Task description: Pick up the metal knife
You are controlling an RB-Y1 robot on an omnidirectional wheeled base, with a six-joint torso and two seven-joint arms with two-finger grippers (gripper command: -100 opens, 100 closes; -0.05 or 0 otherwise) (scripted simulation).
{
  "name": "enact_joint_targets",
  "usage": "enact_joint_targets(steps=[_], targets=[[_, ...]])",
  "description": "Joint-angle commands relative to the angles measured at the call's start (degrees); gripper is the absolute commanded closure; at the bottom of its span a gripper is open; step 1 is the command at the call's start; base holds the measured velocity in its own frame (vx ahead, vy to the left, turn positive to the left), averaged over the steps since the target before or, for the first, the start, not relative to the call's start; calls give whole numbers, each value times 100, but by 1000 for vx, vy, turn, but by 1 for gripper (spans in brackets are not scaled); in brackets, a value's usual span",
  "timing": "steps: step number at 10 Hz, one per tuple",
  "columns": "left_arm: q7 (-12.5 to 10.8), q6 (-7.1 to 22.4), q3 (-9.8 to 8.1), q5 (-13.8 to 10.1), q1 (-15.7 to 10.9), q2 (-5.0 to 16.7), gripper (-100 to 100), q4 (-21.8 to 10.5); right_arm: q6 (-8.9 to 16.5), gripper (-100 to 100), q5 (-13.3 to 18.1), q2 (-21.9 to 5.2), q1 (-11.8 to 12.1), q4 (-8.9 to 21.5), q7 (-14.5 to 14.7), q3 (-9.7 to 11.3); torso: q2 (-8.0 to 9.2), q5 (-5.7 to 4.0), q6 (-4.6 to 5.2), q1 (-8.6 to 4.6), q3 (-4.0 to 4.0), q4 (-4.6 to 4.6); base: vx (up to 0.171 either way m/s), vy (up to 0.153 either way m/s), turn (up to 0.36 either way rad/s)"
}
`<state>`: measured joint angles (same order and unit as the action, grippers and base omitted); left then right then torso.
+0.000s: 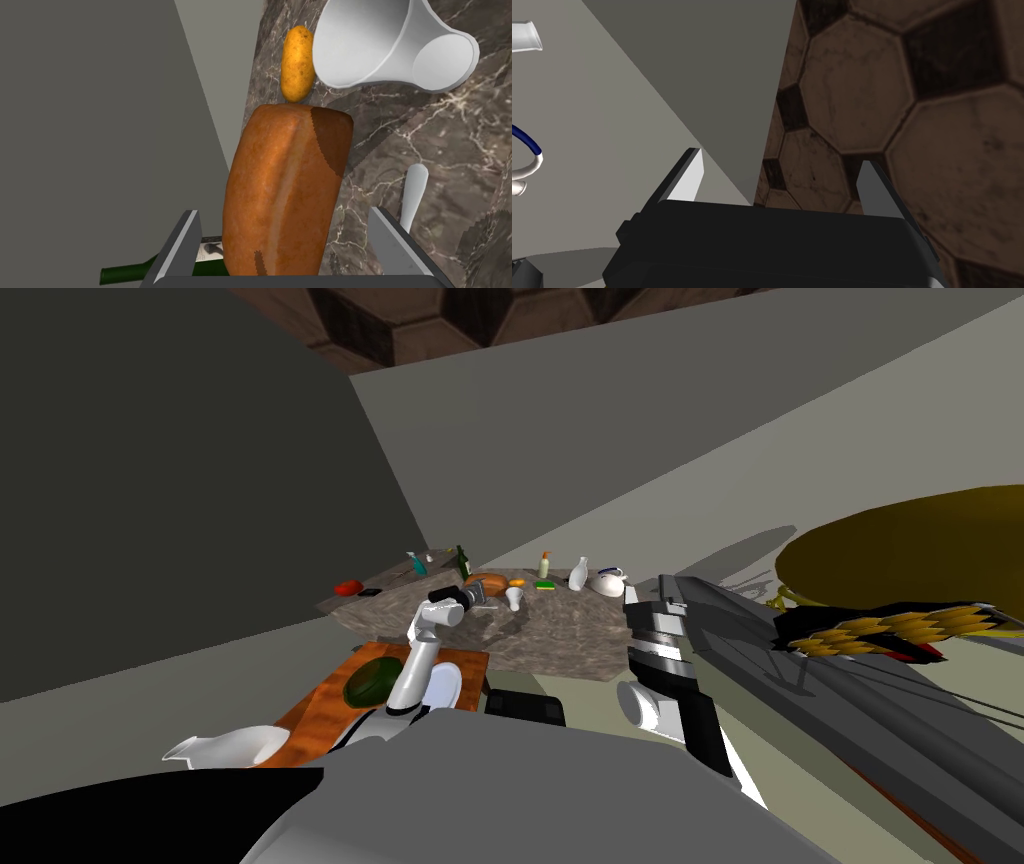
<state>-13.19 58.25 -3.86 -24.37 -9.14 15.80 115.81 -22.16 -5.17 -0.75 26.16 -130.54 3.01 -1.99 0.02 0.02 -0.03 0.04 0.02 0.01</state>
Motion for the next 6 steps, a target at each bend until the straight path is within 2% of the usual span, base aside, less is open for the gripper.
enact_joint_targets(steps=[1, 5, 6], targets=[[-21, 180, -42, -60, -75, 53, -100, -57, 0, 0, 0, 0, 0, 0, 0, 0, 0, 0, 0, 0, 0, 0, -17, 18, -57], [-76, 700, -169, -231, -302, 216, -100, -190, 0, 0, 0, 0, 0, 0, 0, 0, 4, 1, 1, 4, 2, 1, -19, 19, -62], [-76, 700, -169, -231, -302, 216, -100, -190, 0, 0, 0, 0, 0, 0, 0, 0, 1, 1, -1, 2, 1, 1, 0, 0, 0]])
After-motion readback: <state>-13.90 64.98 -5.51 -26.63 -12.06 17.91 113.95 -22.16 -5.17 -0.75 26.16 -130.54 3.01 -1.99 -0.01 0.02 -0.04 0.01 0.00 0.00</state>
